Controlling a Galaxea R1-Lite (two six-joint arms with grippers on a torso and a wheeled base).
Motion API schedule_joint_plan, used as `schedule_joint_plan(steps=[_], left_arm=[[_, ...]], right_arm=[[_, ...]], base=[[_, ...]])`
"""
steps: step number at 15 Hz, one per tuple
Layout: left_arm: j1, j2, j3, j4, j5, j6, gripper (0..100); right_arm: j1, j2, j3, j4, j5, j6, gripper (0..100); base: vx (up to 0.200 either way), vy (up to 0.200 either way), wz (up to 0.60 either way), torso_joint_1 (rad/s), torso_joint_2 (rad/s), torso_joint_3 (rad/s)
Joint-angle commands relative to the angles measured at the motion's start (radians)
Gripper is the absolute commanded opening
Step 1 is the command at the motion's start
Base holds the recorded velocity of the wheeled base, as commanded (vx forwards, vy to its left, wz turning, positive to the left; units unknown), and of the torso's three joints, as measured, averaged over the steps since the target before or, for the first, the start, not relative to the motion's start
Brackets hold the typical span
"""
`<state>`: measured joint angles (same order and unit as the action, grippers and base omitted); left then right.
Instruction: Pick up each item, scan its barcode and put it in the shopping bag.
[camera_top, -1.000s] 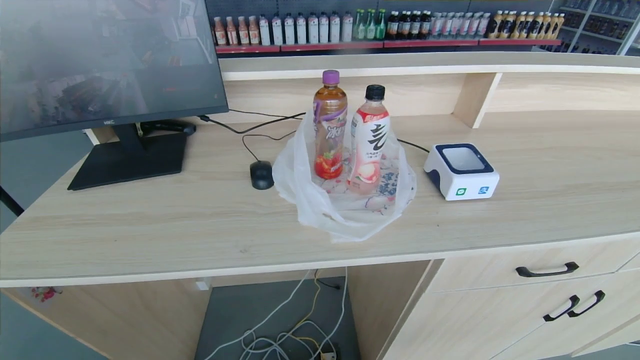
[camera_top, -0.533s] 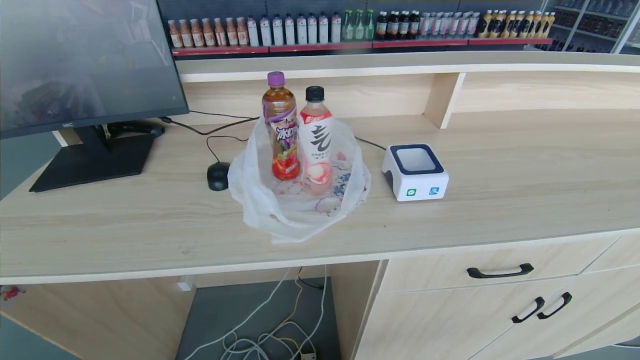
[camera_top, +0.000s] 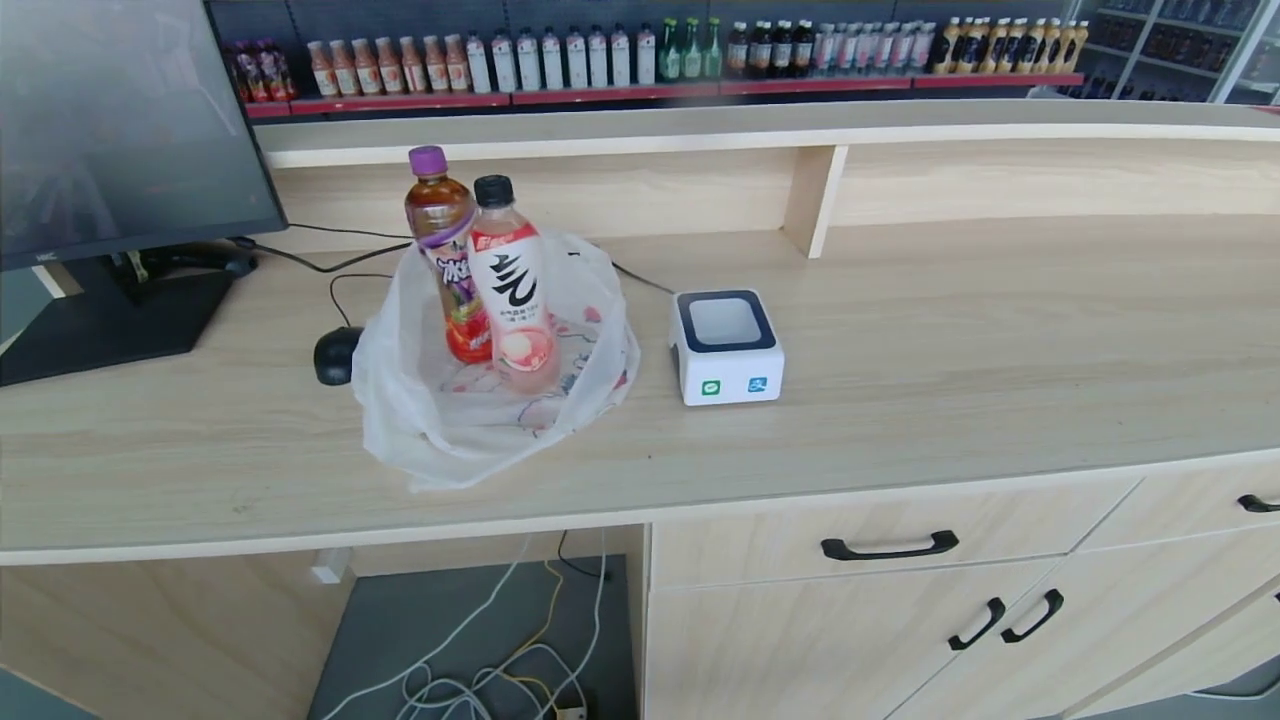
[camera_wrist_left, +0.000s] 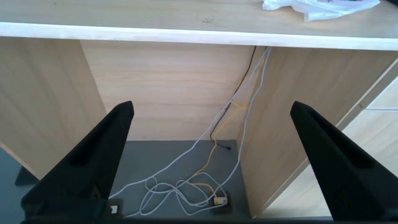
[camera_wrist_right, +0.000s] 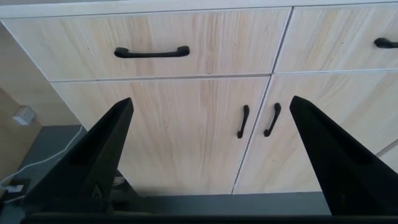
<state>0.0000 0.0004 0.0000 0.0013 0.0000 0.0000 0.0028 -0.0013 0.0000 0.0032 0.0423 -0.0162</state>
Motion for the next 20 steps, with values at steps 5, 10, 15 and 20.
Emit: schedule_joint_plan(steps=[5, 10, 15, 20], left_arm=[[0.000, 0.000, 0.000, 0.000, 0.000, 0.003, 100], [0.000, 0.000, 0.000, 0.000, 0.000, 0.005, 100], [0.000, 0.001, 0.000, 0.000, 0.000, 0.006, 100], [0.000, 0.000, 0.000, 0.000, 0.000, 0.006, 100]], right_arm=[[0.000, 0.001, 0.000, 0.000, 0.001, -0.013, 100], [0.000, 0.001, 0.000, 0.000, 0.001, -0.015, 100], [0.000, 0.001, 0.000, 0.000, 0.001, -0.013, 100], [0.000, 0.001, 0.000, 0.000, 0.001, -0.015, 100]], base=[[0.000, -0.200, 0.00, 0.004, 0.00, 0.003], [0.000, -0.040, 0.00, 0.000, 0.00, 0.000], [0.000, 0.000, 0.00, 0.000, 0.00, 0.000], [0.000, 0.000, 0.00, 0.000, 0.00, 0.000]])
